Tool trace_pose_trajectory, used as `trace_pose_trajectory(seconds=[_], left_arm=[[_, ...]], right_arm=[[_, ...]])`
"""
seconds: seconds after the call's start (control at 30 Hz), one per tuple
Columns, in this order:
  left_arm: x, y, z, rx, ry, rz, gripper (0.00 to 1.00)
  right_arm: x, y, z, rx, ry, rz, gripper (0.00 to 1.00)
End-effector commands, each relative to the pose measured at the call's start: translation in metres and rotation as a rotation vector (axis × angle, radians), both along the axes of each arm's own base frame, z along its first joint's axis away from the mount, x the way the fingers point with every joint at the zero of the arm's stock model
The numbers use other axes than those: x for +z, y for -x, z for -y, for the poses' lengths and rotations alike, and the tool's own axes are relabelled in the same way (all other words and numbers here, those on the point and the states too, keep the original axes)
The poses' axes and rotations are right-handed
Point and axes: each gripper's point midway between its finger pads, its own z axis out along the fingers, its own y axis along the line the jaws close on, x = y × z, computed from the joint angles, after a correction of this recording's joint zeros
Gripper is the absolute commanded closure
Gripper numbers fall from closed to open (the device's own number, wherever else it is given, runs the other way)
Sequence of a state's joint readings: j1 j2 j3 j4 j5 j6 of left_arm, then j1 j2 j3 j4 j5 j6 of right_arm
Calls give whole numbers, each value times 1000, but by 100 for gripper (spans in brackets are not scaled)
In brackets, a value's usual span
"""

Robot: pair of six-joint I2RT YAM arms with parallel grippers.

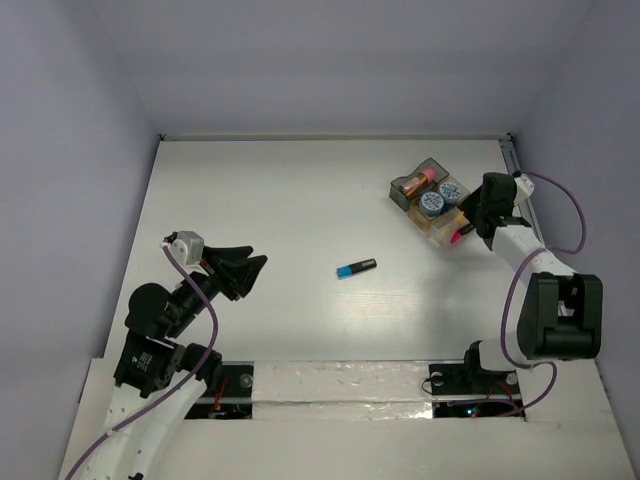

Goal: Sort the stationery into containers
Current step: Move the pen to the center of the board.

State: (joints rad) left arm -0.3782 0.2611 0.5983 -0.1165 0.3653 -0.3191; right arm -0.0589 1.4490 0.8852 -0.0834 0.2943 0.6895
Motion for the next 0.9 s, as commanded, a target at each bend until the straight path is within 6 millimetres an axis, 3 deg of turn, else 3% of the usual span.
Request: trace_pose_trajectory(seconds=[0.0, 0.07, 0.13, 0.17, 0.2, 0.23, 0.27, 0.3, 0.33, 0.37, 0.43, 0.47, 0.53, 0.73, 0.87], left_arm=[[9, 0, 0, -1, 11, 42, 59], [10, 0, 0, 0, 12, 43, 59], [9, -1, 0, 2, 11, 40, 59], [9, -1, 0, 2, 11, 40, 60], [9, -3, -1, 10, 11, 37, 60], [8, -4, -2, 12, 9, 36, 60], [8, -4, -2, 14, 9, 35, 61], [8, -4, -2, 14, 8, 32, 62], [8, -4, -2, 15, 9, 33, 64], [8, -4, -2, 17, 9, 31, 68], [7, -6, -4, 29, 9, 30, 70], [7, -8, -6, 46, 9, 28, 72], [7, -9, -8, 55, 10, 24, 73], [5, -10, -7, 52, 7, 17, 72], [6, -10, -7, 56, 8, 16, 70]], right_arm=[[41, -5, -23, 130, -2, 132, 62], [42, 3, -68, 291, -22, 125, 100], [42, 15, -109, 425, -35, 112, 100], [36, 24, -127, 478, -36, 83, 100], [31, 37, -164, 579, -39, 63, 100], [20, 46, -181, 623, -47, 29, 100], [11, 55, -194, 659, -53, -5, 98], [4, 69, -220, 737, -64, -25, 94], [-2, 76, -231, 758, -77, -44, 90], [-15, 83, -239, 777, -84, -74, 74], [-26, 100, -266, 847, -118, -98, 53], [-31, 105, -273, 862, -125, -108, 35], [-47, 115, -284, 883, -122, -157, 27], [-67, 126, -297, 889, -169, -201, 26], [-76, 123, -300, 879, -170, -223, 27]])
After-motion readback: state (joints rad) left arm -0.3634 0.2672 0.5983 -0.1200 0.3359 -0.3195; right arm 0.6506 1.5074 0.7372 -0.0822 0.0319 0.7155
